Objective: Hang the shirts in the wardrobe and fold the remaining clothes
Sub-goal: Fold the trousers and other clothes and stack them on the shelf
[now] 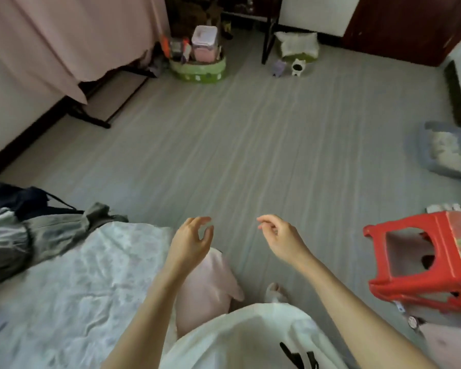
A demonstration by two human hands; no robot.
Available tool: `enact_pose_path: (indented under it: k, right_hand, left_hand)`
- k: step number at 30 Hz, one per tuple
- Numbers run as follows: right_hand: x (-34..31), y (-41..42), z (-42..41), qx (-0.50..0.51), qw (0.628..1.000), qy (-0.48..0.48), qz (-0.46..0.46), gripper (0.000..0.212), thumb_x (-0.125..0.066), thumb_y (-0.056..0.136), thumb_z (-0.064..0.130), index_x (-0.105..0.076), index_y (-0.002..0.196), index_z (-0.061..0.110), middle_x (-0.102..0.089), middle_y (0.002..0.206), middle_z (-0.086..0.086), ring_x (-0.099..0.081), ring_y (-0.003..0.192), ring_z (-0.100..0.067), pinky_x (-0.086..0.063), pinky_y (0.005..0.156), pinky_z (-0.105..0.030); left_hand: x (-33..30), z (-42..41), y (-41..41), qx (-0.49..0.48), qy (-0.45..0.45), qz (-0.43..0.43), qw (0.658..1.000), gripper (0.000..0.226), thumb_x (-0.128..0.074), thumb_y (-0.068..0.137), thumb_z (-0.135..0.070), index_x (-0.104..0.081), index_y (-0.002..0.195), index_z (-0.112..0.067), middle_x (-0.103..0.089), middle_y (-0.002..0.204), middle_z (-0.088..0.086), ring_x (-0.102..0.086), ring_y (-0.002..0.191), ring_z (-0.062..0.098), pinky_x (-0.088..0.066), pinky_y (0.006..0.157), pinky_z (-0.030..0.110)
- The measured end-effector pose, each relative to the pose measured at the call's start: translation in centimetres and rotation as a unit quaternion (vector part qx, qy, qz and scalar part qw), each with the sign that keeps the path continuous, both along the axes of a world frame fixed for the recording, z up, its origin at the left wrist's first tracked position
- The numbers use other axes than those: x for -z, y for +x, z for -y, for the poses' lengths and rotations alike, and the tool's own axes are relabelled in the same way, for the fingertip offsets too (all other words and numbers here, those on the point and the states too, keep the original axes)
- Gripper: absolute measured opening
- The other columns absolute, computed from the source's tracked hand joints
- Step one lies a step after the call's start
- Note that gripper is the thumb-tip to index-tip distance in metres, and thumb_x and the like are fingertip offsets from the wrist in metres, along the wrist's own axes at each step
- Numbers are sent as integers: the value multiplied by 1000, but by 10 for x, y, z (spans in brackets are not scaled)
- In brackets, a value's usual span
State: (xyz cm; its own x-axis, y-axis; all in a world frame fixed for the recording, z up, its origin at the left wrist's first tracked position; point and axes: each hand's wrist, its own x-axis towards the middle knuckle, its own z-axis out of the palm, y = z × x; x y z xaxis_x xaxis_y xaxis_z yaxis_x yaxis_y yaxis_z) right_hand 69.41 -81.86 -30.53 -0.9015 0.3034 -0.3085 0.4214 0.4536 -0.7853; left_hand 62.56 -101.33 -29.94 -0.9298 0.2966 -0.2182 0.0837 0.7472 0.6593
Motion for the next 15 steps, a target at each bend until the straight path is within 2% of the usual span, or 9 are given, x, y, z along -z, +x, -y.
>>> enact_pose_path:
  k: [3,7,9,12,15]
  right_hand:
    - [4,-64,-26,-62,998,1,11,22,-46,95,12,-64,109,10,-68,101,-5,-62,92,-20,-40,77,-19]
    - [-1,-127,-71,-99,995,6,0,22,-46,95,12,-64,107,11,-68,96,-3,-62,94,-22,-43,82,-26]
    - [-4,-152,-98,-102,995,9,4,22,-46,95,13,-64,106,12,-67,94,-1,-62,94,-22,-43,81,-26]
    - [-11,-212,-130,-118,993,29,-9,22,-46,95,12,-64,106,10,-69,96,-7,-62,95,-26,-43,82,-28]
    - [-15,-272,-119,-165,986,32,-11,23,-45,95,13,-64,108,8,-69,102,-11,-62,99,-25,-42,83,-27]
  left_hand:
    - [7,-24,-33,-56,-1,4,998,29,-53,93,-21,-62,119,-12,-60,119,5,-57,110,18,-36,86,19]
    - [13,-70,-77,-111,-1,7,994,28,-54,93,-19,-63,117,-9,-62,116,10,-59,108,22,-36,88,23]
    - [9,-102,-99,-124,12,18,992,27,-54,93,-19,-63,115,-9,-62,114,10,-59,108,22,-36,88,23]
    - [-6,-149,-150,-144,52,-9,988,25,-55,92,-18,-65,113,-9,-64,110,8,-60,104,20,-33,82,15]
    - [-22,-155,-193,-193,86,-21,977,23,-56,91,-17,-65,111,-9,-64,109,6,-61,101,18,-33,82,13]
